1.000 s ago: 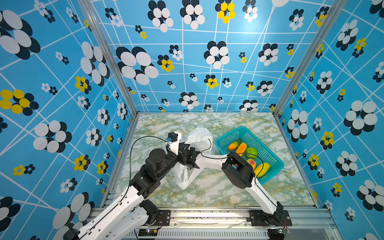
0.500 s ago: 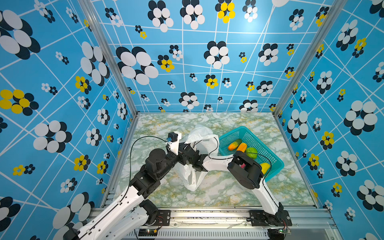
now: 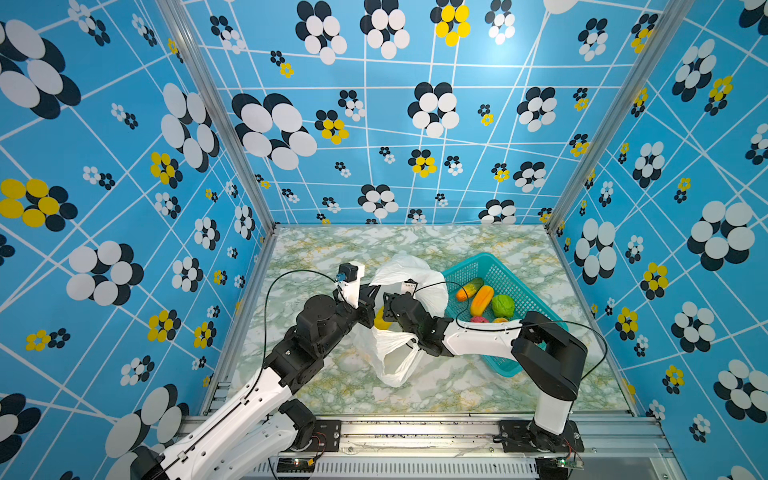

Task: Untie the knot of the plastic bag and take out the fruit
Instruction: 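Grasp the round yellow fruit with the right gripper and lift it out, then carry the yellow fruit over the teal basket with the right gripper and release it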

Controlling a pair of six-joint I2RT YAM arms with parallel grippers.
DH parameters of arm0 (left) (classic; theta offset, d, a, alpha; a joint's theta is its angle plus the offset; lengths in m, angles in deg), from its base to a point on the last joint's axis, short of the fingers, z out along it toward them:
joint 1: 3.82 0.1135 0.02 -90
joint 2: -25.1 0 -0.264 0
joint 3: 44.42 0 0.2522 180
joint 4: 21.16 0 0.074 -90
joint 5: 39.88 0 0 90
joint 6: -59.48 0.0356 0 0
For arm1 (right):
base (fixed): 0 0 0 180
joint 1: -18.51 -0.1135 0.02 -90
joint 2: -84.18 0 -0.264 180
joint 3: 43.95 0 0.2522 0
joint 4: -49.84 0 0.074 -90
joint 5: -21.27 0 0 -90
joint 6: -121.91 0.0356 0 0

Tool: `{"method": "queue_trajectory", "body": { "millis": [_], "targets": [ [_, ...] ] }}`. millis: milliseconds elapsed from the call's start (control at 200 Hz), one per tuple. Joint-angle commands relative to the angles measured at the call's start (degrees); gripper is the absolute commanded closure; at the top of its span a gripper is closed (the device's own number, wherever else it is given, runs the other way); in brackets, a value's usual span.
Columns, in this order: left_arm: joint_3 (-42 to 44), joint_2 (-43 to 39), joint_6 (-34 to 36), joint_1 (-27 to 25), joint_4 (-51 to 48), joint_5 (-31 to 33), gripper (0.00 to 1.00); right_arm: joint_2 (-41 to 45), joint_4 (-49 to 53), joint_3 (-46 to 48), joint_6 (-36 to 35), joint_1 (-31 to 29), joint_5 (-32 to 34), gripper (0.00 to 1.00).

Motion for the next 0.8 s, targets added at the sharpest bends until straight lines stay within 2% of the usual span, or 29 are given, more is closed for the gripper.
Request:
{"method": "queue_trajectory", "body": {
  "millis": [0,245,385,600,795],
  "targets": [
    [-0.82,0.28,0.43,-0.10,1.07,1.23,1.00,3.74,-3.62,2.22,-4.16,-1.67,-0.20,0.82],
    [-1.07,0.39,0.13,0.34,0.52,3.33,1.00,12.28,-8.11,7.88,-12.65,-5.47,0.36,0.84],
    [-1.76,1.09,-0.21,0.60,-0.43,4.25,1.00,18.74,-10.67,13.12,-17.82,-7.10,-1.68,0.85],
    [-2.32,2.10,-1.19,1.13,-0.80,4.75,1.00,36.28,-8.97,24.19,-21.91,-7.59,0.72,0.86],
    [-2.58,2.71,-1.70,1.46,-0.64,4.10,1.00,53.32,1.03,29.20,-25.30,-7.48,9.18,0.87]
  ]
}}
